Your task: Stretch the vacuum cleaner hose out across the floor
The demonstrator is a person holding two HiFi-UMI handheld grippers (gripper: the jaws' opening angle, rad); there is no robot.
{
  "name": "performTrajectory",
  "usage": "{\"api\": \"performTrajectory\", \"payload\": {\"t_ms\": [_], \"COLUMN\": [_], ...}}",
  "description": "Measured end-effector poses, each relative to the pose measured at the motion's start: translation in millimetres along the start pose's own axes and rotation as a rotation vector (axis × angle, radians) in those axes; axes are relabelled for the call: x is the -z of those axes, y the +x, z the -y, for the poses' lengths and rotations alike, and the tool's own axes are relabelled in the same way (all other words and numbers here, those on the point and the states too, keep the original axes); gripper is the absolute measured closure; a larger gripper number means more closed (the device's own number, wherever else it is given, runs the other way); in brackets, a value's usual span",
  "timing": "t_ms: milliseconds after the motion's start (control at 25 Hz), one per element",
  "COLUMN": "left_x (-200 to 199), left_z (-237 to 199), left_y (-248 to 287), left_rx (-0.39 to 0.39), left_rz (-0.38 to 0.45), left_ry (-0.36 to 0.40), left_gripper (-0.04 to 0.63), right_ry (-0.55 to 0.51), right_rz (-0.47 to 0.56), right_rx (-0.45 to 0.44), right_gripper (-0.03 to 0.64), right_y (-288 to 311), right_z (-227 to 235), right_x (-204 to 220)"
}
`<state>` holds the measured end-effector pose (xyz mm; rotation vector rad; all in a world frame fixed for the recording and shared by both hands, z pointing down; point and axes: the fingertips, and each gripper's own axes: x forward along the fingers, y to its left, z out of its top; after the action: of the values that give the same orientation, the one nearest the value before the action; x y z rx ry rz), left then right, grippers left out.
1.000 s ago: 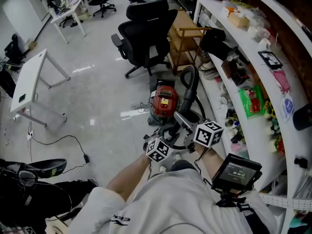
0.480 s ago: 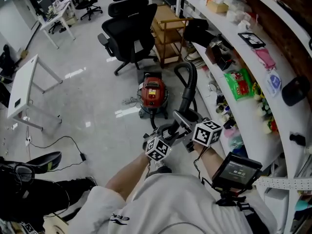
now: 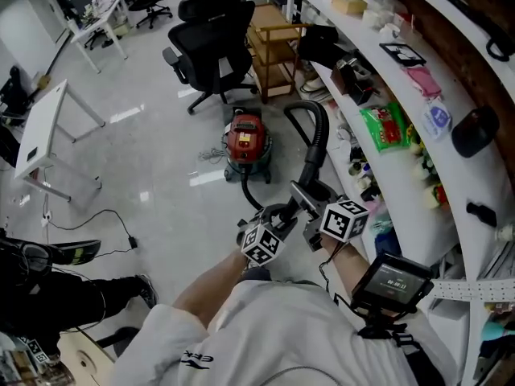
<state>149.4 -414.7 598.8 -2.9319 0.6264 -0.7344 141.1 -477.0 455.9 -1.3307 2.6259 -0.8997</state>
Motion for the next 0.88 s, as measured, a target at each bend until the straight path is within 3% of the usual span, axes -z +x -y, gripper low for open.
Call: {"api": "performTrajectory", "payload": {"t_ms": [400, 880], "left_x": [4.3, 17.2], "left_z": [35.5, 73.1], "left_y": [-16.9, -15.4], "left_rx": [0.160, 0.251], "left_rz": [0.029, 0.026], "left_ry": [0.063, 0.148], "left_gripper": [0.434, 0.434], "right_ry": [0.031, 0.059], "right_rz": [0.099, 0.140], "right_rx": [0.112, 0.201], "right_gripper": [0.420, 0.420], "right_y": [-24.0, -60.0], "right_z": [-12.7, -7.4], "right_x": [17.2, 43.2]}}
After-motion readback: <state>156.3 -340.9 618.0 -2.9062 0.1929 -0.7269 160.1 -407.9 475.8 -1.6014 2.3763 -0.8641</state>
